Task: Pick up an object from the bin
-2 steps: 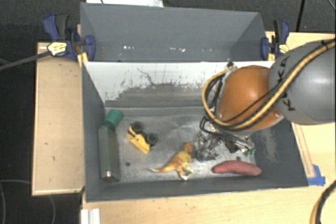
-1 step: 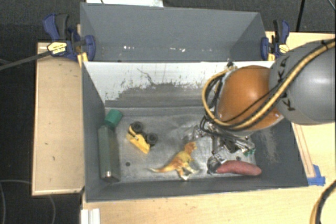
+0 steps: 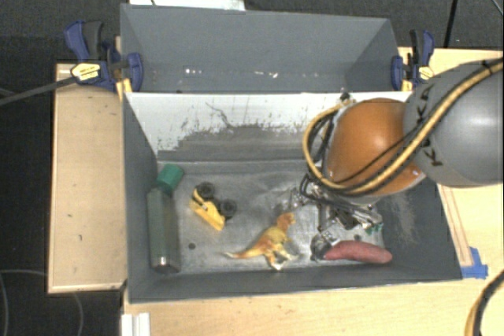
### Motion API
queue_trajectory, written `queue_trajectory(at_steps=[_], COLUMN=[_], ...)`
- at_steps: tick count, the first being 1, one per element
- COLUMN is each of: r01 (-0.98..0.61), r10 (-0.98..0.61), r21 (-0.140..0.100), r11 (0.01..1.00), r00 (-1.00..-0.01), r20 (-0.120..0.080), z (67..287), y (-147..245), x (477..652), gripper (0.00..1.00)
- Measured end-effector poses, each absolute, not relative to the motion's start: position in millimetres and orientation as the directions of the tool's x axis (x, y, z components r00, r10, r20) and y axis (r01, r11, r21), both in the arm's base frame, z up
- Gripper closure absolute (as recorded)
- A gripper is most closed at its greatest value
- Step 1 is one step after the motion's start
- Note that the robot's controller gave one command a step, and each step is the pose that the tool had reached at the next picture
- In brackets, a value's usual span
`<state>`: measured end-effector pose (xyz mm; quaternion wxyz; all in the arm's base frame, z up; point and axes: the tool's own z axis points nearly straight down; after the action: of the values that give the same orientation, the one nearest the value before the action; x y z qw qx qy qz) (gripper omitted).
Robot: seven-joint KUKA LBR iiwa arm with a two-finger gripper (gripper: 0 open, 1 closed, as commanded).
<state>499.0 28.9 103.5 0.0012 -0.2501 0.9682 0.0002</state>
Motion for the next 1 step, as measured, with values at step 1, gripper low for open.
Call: queue_trajectory(at_steps=[1], r01=[-0.741], r10=[-0.741], r21=[-0.006], r11=[0.671], r00=[-0.671], r20=[-0.01], z=[73.4], y=[61.1], x=[497.7], gripper=[1.0])
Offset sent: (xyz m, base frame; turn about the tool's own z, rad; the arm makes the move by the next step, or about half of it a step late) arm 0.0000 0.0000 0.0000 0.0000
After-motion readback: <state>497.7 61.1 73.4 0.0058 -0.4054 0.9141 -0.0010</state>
